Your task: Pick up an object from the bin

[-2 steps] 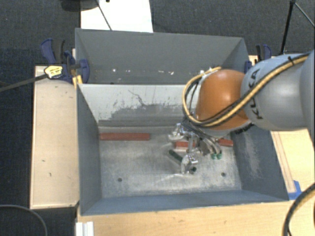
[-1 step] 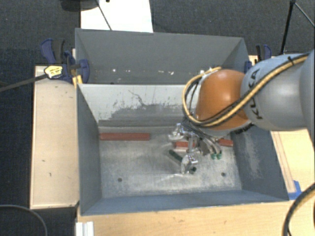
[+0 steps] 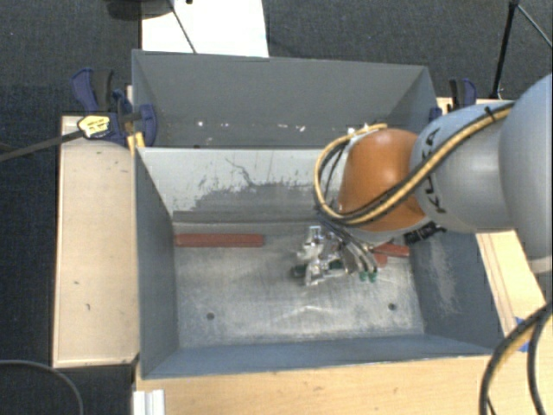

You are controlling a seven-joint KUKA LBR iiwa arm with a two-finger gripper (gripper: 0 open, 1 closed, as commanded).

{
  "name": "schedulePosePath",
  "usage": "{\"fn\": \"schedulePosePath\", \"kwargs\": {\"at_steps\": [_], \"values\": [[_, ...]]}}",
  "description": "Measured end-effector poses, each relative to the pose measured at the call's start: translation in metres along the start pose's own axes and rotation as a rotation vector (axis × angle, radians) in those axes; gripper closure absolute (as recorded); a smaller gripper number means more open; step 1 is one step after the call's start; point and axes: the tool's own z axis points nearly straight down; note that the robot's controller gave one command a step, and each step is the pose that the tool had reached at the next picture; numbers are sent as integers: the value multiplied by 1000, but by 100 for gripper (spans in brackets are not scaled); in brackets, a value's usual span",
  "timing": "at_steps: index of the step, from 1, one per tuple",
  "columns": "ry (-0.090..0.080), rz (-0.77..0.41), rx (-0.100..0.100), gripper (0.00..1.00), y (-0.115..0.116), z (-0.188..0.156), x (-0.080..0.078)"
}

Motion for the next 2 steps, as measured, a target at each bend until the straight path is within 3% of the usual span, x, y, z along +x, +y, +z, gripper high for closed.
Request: {"fn": "schedulePosePath", "kwargs": {"at_steps": [2], "values": [[0,1,0,100,0,0,0]]}}
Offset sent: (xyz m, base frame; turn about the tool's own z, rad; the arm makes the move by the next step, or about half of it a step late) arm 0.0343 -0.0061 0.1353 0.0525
